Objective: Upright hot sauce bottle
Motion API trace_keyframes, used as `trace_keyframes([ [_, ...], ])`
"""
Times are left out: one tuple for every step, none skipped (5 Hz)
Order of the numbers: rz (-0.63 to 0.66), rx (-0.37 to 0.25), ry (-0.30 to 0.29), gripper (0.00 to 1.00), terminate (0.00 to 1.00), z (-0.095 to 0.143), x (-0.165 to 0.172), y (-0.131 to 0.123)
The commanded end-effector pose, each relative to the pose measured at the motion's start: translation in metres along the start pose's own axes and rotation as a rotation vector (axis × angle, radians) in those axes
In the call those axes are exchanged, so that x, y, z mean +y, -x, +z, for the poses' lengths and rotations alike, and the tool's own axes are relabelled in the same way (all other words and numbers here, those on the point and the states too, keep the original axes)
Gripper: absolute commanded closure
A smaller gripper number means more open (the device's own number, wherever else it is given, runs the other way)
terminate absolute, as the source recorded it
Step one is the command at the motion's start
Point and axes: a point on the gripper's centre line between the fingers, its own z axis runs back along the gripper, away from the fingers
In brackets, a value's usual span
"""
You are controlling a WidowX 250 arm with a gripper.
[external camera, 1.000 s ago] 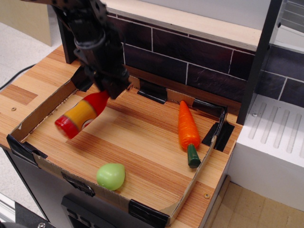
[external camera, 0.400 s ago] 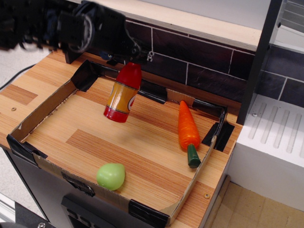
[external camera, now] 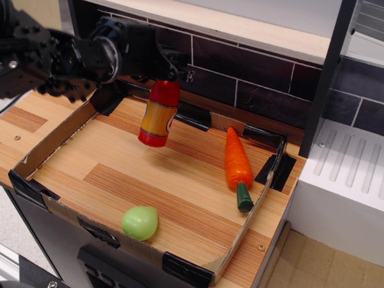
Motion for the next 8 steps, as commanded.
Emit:
trace_keyframes([
  [-0.032,-0.286,-0.090,1.00,0.00,0.005,0.002,0.005],
  [-0.002,-0.372,-0.115,1.00,0.00,0.005,0.002,0.009],
  [0.050,-0.459,-0.134,1.00,0.00,0.006,0.002,0.013],
  [0.081,-0.445,-0.134,1.00,0.00,0.010,0.003,0.013],
  [0.120,-0.395,-0.151,0.00,0.00,0.010,0.004,0.014],
  [0.132,-0.380,-0.151,0.00,0.00,0.014,0.004,0.011],
  [0.142,-0.357,-0.152,0.00,0.00,0.020,0.004,0.005],
  [0.158,-0.317,-0.182,0.00,0.00,0.026,0.002,-0.007],
])
